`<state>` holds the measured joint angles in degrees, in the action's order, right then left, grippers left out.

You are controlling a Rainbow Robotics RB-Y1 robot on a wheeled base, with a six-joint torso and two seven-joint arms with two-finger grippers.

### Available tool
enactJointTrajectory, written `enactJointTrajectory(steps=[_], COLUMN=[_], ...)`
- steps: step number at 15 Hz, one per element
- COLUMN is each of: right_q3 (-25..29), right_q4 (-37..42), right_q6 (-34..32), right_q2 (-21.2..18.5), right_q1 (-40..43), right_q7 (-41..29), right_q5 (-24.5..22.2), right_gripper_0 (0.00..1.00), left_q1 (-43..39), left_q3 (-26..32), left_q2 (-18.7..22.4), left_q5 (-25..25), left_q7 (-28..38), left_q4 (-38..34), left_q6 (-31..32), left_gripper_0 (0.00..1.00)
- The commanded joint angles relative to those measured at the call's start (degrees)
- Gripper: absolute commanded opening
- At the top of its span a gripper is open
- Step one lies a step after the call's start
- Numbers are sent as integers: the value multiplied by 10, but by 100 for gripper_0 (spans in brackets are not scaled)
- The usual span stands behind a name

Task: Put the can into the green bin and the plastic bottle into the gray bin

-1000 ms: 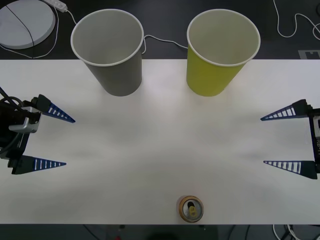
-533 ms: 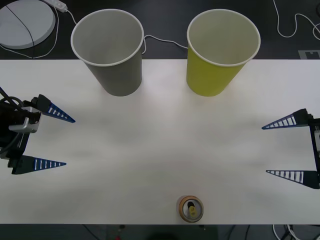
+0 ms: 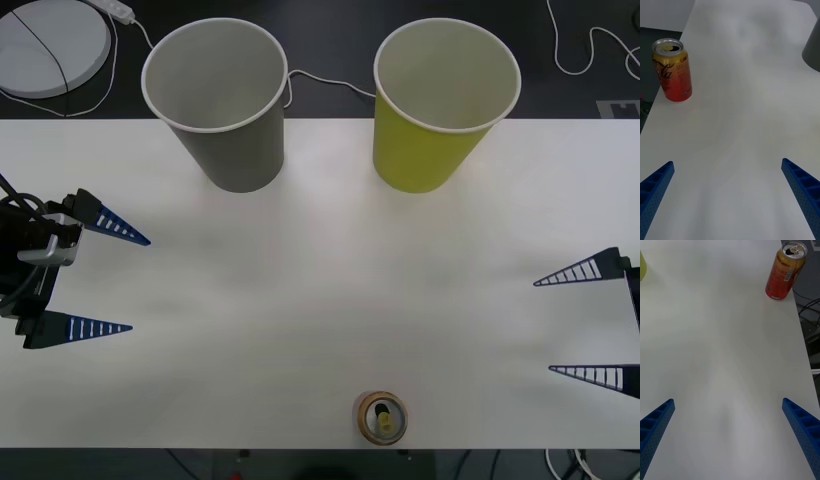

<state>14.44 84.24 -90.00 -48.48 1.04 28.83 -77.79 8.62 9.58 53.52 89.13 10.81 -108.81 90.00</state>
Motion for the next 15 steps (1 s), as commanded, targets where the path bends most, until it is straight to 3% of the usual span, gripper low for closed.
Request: enactJointTrajectory(steps=[1, 9, 15], right_q3=[-35, -203, -280], right_q4=[-44, -156, -170], right_q6=[0, 0, 0], right_q2=[-18, -24, -4], right_q1=[-4, -31, -31], right_q7=[53, 84, 100], right_q5=[20, 125, 176], right_gripper_0=[100, 100, 100], left_q1=[0, 0, 0], left_q3=[0, 0, 0], left_q2=[0, 0, 0], left_q5=[0, 0, 0], left_q7=[0, 0, 0], left_q4=[0, 0, 0], left_q6=[0, 0, 0], left_gripper_0=[100, 100, 100])
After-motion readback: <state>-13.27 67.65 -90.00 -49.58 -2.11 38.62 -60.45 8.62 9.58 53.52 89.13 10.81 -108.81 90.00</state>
